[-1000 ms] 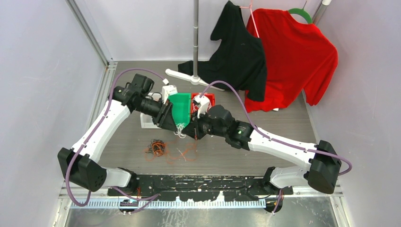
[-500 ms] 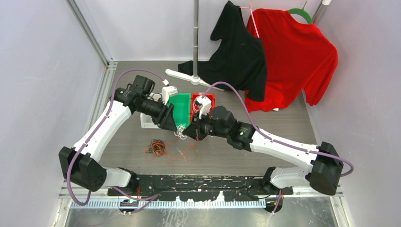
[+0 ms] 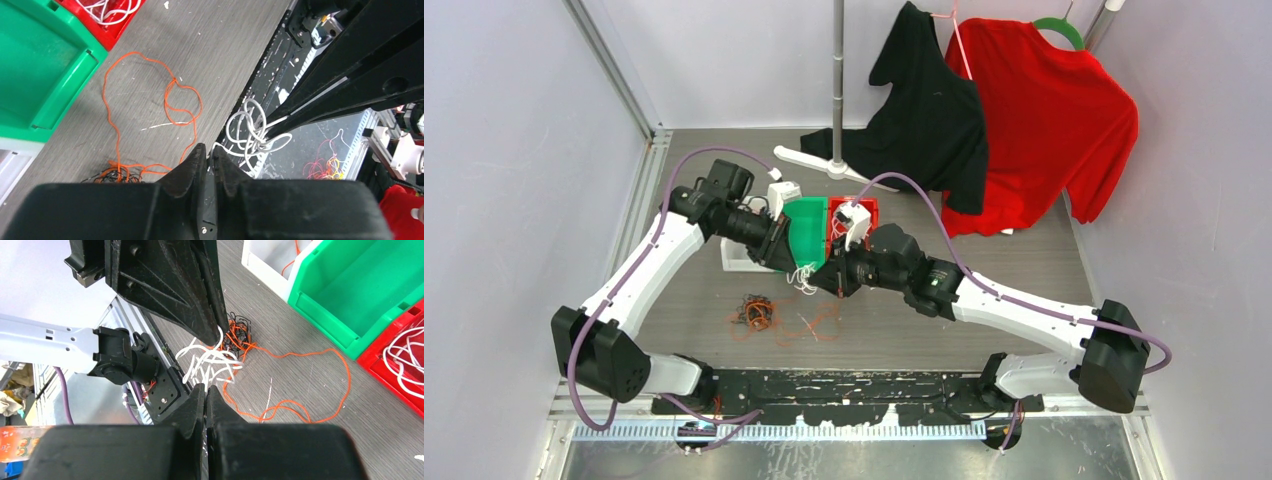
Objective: Untangle the cables
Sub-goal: Pick up the cable from the cable, then adjust the cable.
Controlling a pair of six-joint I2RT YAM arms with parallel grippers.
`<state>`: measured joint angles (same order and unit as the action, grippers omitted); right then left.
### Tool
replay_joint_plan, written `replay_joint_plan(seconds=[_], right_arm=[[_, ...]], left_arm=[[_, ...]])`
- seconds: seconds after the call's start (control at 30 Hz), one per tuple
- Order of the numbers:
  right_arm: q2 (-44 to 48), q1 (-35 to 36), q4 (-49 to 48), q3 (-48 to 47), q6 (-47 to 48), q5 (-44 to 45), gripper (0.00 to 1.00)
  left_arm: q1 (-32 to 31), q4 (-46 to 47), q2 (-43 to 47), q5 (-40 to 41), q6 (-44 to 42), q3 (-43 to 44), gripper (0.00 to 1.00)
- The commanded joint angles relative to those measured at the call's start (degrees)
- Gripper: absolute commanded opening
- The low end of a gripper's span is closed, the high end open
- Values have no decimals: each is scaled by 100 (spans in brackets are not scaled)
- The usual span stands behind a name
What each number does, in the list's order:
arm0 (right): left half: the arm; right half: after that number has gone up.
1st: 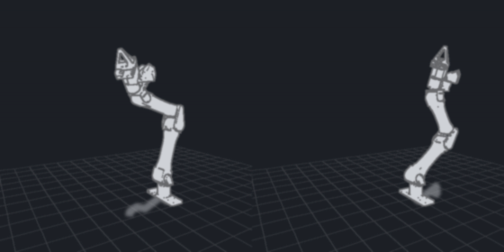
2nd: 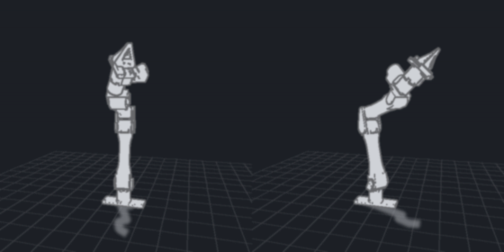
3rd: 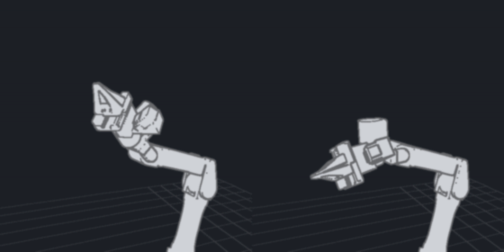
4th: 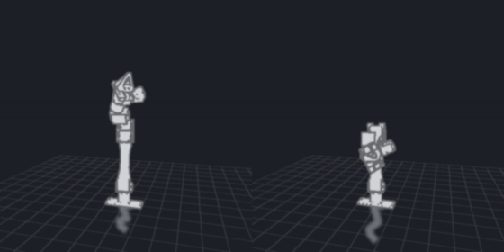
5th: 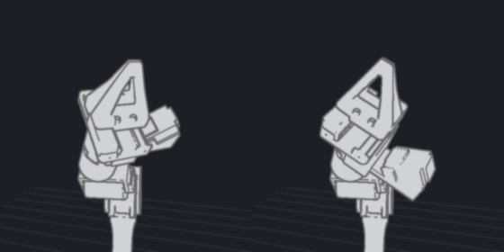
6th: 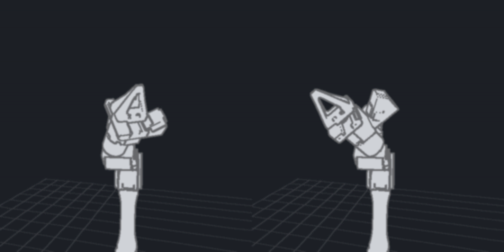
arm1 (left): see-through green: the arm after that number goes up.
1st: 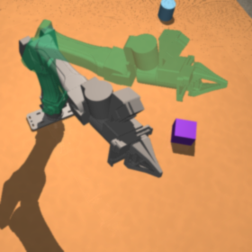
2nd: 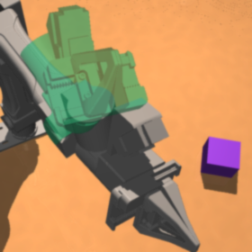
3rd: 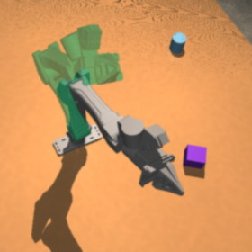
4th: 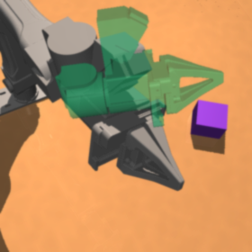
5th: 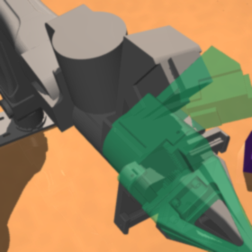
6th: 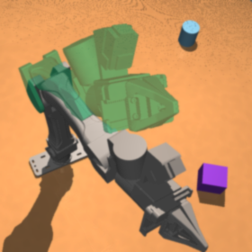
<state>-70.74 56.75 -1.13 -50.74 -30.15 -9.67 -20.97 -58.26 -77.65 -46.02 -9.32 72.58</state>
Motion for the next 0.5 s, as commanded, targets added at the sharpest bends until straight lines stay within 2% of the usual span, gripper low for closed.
replay_joint_plan(seconds=[0.0, 0.23, 0.37, 0.47], right_arm=[[212, -29, -287, 59, -14, 64, 4], [257, -32, 73, 127, 210, 263, 10], [194, -33, 334, 97, 327, -104, 26], [144, -34, 668, -36, 399, -400, 38]], left_arm=[[5, 39, 127, 347, -193, 100, 9], [0, -143, 305, 941, -540, 417, 2], [1, 47, 361, 1826, -605, 654, 0], [5, 122, 423, 2008, -658, 913, 0]])
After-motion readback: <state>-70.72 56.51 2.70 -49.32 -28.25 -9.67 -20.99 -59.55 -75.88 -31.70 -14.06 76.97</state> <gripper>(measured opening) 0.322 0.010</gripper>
